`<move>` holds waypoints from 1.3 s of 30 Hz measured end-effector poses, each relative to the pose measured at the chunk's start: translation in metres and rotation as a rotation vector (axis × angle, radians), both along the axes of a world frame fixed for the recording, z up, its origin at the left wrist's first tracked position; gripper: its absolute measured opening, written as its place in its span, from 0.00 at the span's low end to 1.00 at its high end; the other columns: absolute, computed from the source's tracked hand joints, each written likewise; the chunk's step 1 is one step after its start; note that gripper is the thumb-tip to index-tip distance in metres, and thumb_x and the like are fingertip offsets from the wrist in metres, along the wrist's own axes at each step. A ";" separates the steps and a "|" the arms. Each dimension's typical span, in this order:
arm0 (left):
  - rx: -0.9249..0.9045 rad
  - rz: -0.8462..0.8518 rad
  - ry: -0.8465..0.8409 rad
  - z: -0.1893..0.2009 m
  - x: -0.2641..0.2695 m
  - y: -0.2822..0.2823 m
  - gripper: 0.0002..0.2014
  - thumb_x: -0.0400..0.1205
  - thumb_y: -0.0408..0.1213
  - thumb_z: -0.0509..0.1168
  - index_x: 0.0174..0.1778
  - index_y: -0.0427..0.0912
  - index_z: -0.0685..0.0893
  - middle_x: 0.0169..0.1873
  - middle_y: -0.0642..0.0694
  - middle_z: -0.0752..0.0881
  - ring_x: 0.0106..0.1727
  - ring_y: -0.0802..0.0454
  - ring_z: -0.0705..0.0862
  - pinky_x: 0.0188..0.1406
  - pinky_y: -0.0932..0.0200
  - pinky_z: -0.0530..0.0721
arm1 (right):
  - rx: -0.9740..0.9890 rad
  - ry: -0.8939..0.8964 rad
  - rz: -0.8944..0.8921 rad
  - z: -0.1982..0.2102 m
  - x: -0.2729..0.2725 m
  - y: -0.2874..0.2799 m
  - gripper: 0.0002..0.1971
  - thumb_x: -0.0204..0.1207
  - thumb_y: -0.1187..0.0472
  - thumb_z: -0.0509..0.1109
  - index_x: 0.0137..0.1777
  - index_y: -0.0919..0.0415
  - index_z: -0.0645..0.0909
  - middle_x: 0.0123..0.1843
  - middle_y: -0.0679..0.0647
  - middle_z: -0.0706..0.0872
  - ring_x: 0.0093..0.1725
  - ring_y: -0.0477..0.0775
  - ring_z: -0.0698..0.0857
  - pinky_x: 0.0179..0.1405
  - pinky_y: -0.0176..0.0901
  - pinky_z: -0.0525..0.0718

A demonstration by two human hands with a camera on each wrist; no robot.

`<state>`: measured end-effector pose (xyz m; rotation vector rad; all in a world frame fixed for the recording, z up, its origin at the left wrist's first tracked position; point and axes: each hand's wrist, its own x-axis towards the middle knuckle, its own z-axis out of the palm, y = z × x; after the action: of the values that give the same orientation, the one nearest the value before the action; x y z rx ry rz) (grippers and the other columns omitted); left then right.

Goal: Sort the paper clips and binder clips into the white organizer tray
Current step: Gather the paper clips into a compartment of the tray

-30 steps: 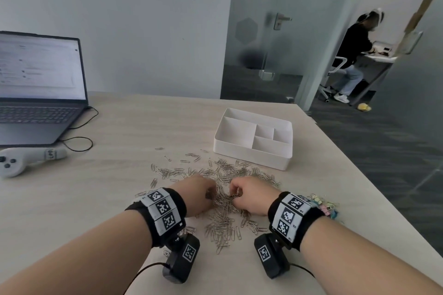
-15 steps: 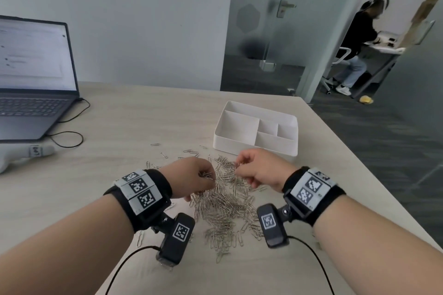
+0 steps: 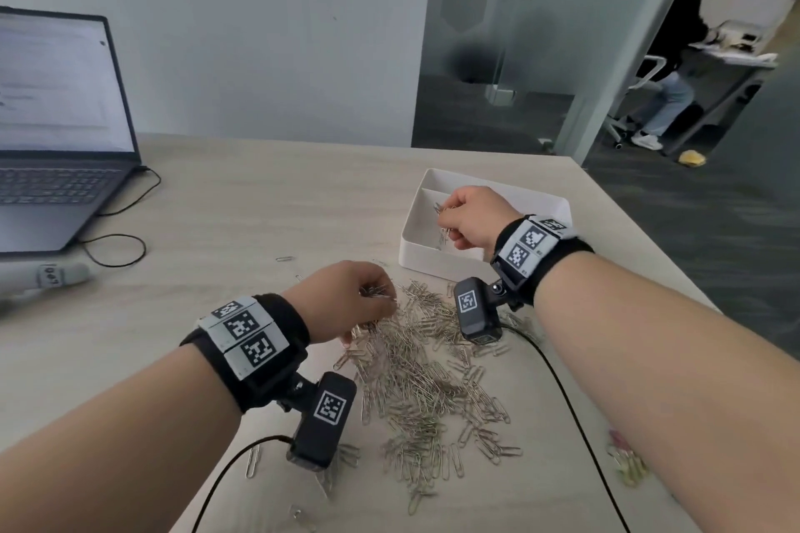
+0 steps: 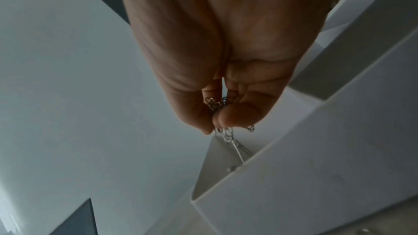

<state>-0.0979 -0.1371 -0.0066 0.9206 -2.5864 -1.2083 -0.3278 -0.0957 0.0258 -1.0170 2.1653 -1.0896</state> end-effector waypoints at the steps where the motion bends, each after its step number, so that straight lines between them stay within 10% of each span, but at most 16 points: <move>1: 0.001 0.010 0.020 0.002 -0.004 -0.004 0.02 0.81 0.40 0.71 0.44 0.48 0.86 0.34 0.50 0.86 0.21 0.64 0.81 0.23 0.63 0.84 | 0.018 0.023 -0.004 -0.003 -0.001 -0.002 0.06 0.75 0.70 0.70 0.50 0.62 0.82 0.35 0.57 0.83 0.30 0.51 0.82 0.28 0.41 0.84; 10: -0.140 0.113 0.144 0.033 -0.073 -0.032 0.05 0.82 0.42 0.68 0.46 0.45 0.85 0.35 0.45 0.88 0.29 0.52 0.84 0.24 0.58 0.87 | -0.026 0.030 -0.030 -0.008 -0.015 0.017 0.05 0.76 0.56 0.72 0.47 0.56 0.86 0.39 0.56 0.91 0.35 0.55 0.90 0.44 0.54 0.91; 22: -0.402 0.084 -0.107 0.017 -0.165 -0.035 0.09 0.78 0.47 0.71 0.52 0.50 0.86 0.45 0.51 0.89 0.44 0.51 0.85 0.38 0.60 0.76 | -0.139 -0.080 -0.062 -0.016 -0.030 0.077 0.11 0.80 0.58 0.67 0.50 0.67 0.85 0.45 0.61 0.89 0.34 0.50 0.84 0.32 0.44 0.82; 30: -0.416 0.075 -0.050 0.029 -0.139 -0.019 0.10 0.82 0.43 0.65 0.57 0.52 0.87 0.55 0.52 0.88 0.54 0.49 0.85 0.53 0.55 0.83 | -0.092 -0.083 -0.030 -0.018 -0.021 0.101 0.09 0.81 0.61 0.66 0.50 0.65 0.86 0.45 0.56 0.89 0.38 0.48 0.85 0.35 0.42 0.82; 39: -0.045 0.128 0.198 0.021 -0.055 0.017 0.22 0.85 0.33 0.54 0.73 0.53 0.80 0.63 0.53 0.86 0.51 0.60 0.82 0.40 0.73 0.74 | -0.047 0.018 -0.080 -0.037 0.011 0.133 0.09 0.78 0.54 0.71 0.41 0.55 0.88 0.38 0.55 0.90 0.40 0.54 0.85 0.44 0.49 0.83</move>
<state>-0.1533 -0.1198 0.0143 0.8929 -2.3530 -1.1402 -0.3169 0.0374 -0.0114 -0.9717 2.2217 -1.1773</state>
